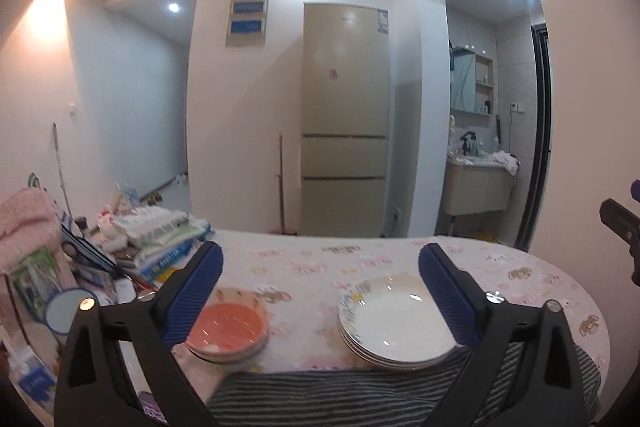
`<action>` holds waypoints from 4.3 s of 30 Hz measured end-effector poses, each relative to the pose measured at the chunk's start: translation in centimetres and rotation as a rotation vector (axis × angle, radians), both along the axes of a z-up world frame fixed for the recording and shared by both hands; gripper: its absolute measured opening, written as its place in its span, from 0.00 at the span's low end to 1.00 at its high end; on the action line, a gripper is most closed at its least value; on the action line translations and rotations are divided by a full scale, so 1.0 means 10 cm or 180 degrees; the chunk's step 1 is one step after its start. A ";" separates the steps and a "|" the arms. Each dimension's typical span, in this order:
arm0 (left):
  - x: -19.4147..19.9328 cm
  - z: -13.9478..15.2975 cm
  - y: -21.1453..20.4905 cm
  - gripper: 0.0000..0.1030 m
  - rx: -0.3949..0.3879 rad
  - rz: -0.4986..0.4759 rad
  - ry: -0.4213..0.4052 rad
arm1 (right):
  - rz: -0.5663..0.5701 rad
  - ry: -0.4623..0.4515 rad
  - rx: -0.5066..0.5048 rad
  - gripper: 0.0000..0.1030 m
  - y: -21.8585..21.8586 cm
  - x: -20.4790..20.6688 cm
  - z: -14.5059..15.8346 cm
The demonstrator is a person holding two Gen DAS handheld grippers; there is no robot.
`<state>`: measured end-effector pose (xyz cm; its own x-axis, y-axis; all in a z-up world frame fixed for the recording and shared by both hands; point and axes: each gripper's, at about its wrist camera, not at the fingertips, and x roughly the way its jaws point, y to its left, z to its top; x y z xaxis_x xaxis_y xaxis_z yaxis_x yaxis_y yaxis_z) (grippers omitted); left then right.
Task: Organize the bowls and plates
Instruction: 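Move the open left tool to the stack of pink bowls, then close the left tool on the rim of the pink bowl stack, then lift the pink bowls with the left tool and carry them over the plates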
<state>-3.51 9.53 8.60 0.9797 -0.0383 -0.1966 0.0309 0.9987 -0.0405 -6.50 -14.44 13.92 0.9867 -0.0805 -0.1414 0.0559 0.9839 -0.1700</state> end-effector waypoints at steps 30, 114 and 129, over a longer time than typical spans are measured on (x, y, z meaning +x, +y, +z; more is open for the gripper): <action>0.81 -0.49 1.22 0.99 -0.0611 0.0221 0.0310 | 0.1189 0.1323 0.0993 1.00 1.17 2.25 -0.21; 1.36 -1.36 1.76 0.29 -0.2110 0.0460 0.1979 | 0.1913 0.3507 0.1798 0.31 2.26 2.82 -1.75; 1.58 -0.50 0.88 0.30 -0.1797 0.0116 0.1803 | 0.1721 0.3073 0.1819 0.31 1.22 2.73 -0.92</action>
